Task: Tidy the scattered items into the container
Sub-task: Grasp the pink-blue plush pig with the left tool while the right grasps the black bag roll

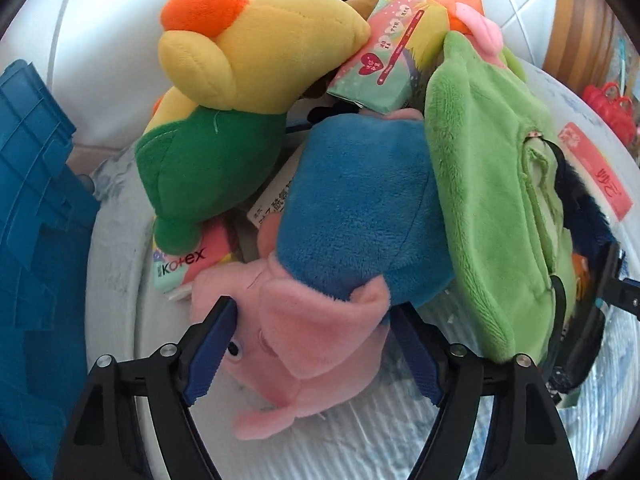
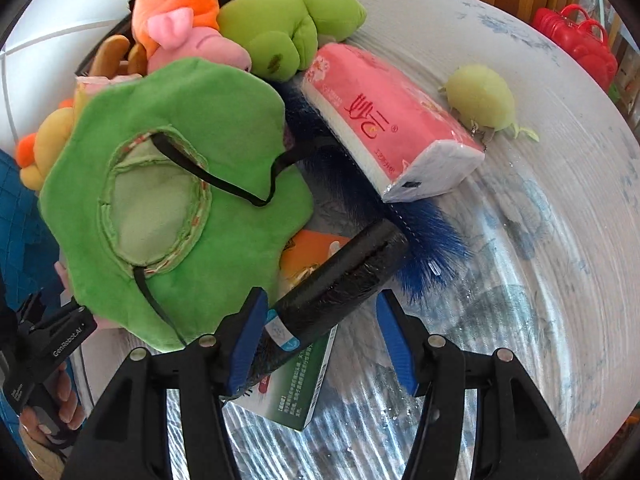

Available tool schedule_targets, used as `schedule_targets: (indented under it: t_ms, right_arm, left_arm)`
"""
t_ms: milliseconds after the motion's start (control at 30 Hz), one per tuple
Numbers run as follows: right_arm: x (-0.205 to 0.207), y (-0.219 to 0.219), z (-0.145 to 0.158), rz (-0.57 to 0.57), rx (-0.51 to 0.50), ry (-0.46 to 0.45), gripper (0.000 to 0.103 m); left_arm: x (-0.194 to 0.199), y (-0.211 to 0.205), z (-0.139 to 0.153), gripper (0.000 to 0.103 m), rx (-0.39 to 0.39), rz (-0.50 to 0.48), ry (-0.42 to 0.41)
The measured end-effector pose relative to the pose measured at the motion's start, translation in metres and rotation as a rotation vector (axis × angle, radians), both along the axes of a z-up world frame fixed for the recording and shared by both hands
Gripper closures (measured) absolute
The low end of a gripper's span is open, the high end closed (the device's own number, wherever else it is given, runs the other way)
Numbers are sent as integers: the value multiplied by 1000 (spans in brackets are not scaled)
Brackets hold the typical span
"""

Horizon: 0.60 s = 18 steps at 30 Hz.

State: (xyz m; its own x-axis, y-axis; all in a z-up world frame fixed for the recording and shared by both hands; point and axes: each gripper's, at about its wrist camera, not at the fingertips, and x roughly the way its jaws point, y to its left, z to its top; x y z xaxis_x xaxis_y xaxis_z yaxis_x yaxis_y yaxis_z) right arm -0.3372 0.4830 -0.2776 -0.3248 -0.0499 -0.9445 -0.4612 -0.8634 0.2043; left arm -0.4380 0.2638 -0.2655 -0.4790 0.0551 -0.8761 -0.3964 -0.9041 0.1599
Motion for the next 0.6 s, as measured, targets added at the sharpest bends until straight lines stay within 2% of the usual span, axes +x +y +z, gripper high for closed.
schedule_targets:
  t_ms: [100, 133, 167, 200, 267, 333, 400, 433, 600]
  right_arm:
    - [-7, -5, -11, 7, -4, -19, 42]
    - [-9, -9, -13, 23, 12, -26, 43]
    - [-11, -12, -15, 40, 29, -33, 48]
    - [-12, -15, -15, 55, 42, -37, 51]
    - [-13, -21, -14, 85, 69, -40, 55]
    - [-11, -29, -11, 127, 118, -48, 58]
    - [-7, -36, -9, 169, 155, -57, 62]
    - [-4, -39, -8, 186, 164, -60, 64]
    - [17, -47, -3, 244, 180, -70, 73]
  left_arm:
    - [-7, 3, -8, 10, -7, -19, -2]
    - [-6, 1, -9, 8, -5, -10, -3]
    - [-6, -1, -9, 9, -2, 1, -5]
    - [-5, -4, -9, 12, 1, 12, -7]
    - [-3, -9, -10, 28, 7, 34, -11]
    - [-2, -15, -11, 34, 13, 56, -15]
    - [0, -20, -12, 35, 18, 78, -19]
    - [3, -26, -8, 36, 46, 93, -40]
    - [43, -50, 1, 38, 121, 115, -117]
